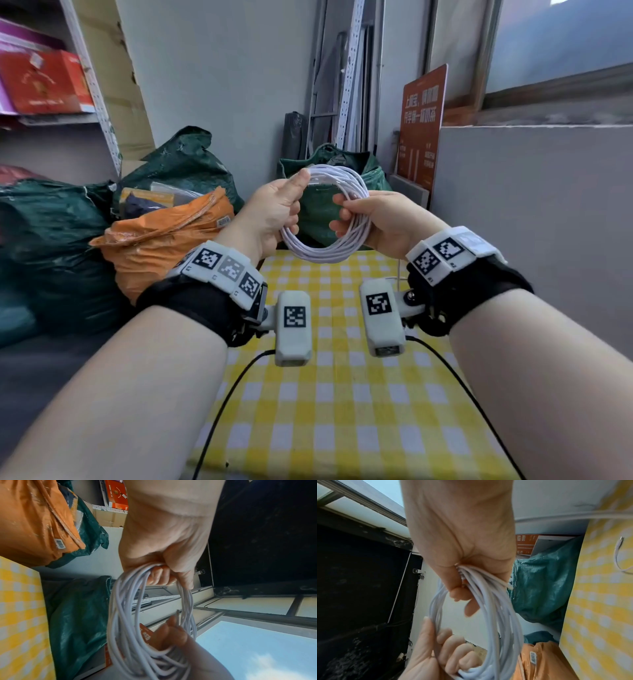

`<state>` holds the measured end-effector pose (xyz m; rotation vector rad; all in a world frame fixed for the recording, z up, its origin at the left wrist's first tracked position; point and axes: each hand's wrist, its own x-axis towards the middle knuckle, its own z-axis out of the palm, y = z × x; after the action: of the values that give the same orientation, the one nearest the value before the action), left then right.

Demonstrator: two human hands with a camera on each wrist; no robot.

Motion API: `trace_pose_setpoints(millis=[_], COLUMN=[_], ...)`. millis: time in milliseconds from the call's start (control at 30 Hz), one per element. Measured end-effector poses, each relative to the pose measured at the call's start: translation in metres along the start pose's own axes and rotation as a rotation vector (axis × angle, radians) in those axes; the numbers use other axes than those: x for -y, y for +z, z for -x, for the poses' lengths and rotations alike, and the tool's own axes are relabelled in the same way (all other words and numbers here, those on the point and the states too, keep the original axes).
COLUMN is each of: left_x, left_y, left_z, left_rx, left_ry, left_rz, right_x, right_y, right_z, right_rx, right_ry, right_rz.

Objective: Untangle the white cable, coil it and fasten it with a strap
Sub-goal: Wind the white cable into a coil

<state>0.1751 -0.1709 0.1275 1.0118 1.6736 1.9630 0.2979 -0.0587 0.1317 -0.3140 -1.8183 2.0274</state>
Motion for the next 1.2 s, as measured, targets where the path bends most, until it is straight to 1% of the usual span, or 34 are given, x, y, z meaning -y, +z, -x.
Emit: trace_pose_setpoints(millis=[67, 133, 200, 233, 300, 367, 433, 467, 500, 633, 700, 733, 800, 867, 1000, 1100, 1200], left_x=[0.007, 0.013, 0.014, 0.014, 0.008, 0.002, 0.0, 0.003, 0.004, 0.012, 0.012, 0.013, 0.014, 0.015, 0.016, 0.018, 0.021], left_y=[-0.003, -0.007, -0.011, -0.013, -0.014, -0.008, 0.003, 0.007, 0.01, 0.012, 0.011, 0.01, 0.005, -0.002, -0.002, 0.0, -0.002], left_z=[-0.002, -0.003, -0.002, -0.002, -0.004, -0.008, -0.011, -0.014, -0.016, -0.023, -0.025, -0.026, -0.029, -0.031, -0.028, -0.025, -0.024], left_rx=[0.055, 0.101, 0.124, 0.149, 0.246, 0.341, 0.379, 0.368, 0.345, 0.274, 0.219, 0.187, 0.098, 0.01, -0.061, -0.125, -0.182], left_ry=[-0.061, -0.142, -0.2, -0.195, -0.113, 0.04, 0.197, 0.239, 0.25, 0.28, 0.266, 0.232, 0.133, 0.063, 0.011, -0.015, -0.08], left_rz=[-0.002, -0.036, -0.159, -0.251, -0.478, -0.8, -1.086, -1.152, -1.175, -1.202, -1.141, -1.071, -0.841, -0.608, -0.256, -0.033, 0.157], right_x=[-0.003, -0.005, -0.007, -0.008, -0.009, -0.01, -0.011, -0.012, -0.012, -0.01, -0.009, -0.009, -0.01, -0.011, -0.011, -0.014, -0.015], right_y=[0.0, -0.001, -0.003, -0.004, -0.004, 0.001, 0.007, 0.008, 0.009, 0.006, 0.002, -0.001, -0.006, -0.011, -0.018, -0.02, -0.019], right_z=[-0.004, -0.007, -0.011, -0.013, -0.018, -0.022, -0.024, -0.026, -0.027, -0.025, -0.026, -0.026, -0.027, -0.029, -0.032, -0.033, -0.03], right_rx=[-0.013, -0.058, -0.093, -0.096, -0.072, -0.032, -0.025, -0.032, -0.042, -0.065, -0.092, -0.109, -0.136, -0.155, -0.168, -0.15, -0.096], right_ry=[-0.015, -0.02, -0.016, -0.012, -0.005, 0.013, 0.016, 0.013, 0.005, -0.044, -0.062, -0.058, -0.049, -0.043, -0.034, -0.035, -0.051], right_rz=[0.01, 0.08, 0.187, 0.268, 0.507, 0.749, 0.867, 0.879, 0.881, 0.902, 0.914, 0.9, 0.863, 0.86, 0.791, 0.633, 0.368])
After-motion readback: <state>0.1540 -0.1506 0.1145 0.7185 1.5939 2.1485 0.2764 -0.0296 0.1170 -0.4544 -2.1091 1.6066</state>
